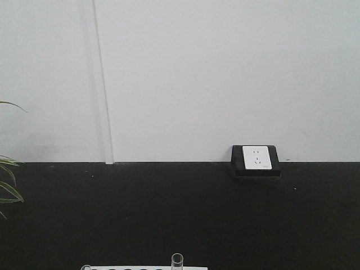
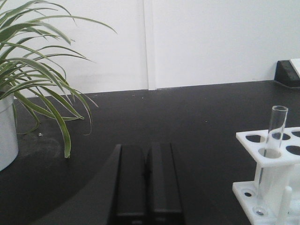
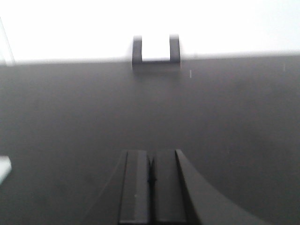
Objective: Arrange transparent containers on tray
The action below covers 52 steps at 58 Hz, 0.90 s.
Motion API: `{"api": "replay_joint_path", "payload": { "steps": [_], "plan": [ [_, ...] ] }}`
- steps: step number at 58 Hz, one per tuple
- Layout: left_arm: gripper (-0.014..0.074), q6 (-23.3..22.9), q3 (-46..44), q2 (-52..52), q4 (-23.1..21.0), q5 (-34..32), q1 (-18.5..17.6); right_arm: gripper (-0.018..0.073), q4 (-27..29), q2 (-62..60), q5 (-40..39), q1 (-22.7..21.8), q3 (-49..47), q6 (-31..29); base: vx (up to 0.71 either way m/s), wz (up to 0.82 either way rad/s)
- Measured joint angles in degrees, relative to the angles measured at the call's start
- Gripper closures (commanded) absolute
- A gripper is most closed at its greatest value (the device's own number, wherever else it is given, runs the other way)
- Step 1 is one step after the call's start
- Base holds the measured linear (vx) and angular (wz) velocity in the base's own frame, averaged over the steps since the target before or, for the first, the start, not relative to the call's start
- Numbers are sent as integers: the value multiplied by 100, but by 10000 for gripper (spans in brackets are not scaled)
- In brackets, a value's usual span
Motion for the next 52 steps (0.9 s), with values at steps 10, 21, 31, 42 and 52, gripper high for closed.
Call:
{"api": "replay_joint_path", "payload": {
  "steps": [10, 21, 31, 42, 52],
  "plan": [
    [603, -13, 0, 0, 0, -105, 0, 571, 0, 0, -891, 0, 0, 0, 0, 0],
    [603, -259, 18, 0, 0, -1356, 0, 571, 37, 0, -1681, 0, -54, 60, 0, 0],
    [603, -274, -570, 0, 70, -1769, 0, 571, 72, 292, -963, 0, -1203, 54, 0, 0],
    [603, -208, -2328, 488, 734, -425, 0, 571, 72, 1243, -163, 0, -2722, 34, 0, 0],
    [603, -194, -3296, 1385, 975, 497, 0, 566, 72, 2193, -51, 0, -3252, 21, 0, 0]
  ]
}}
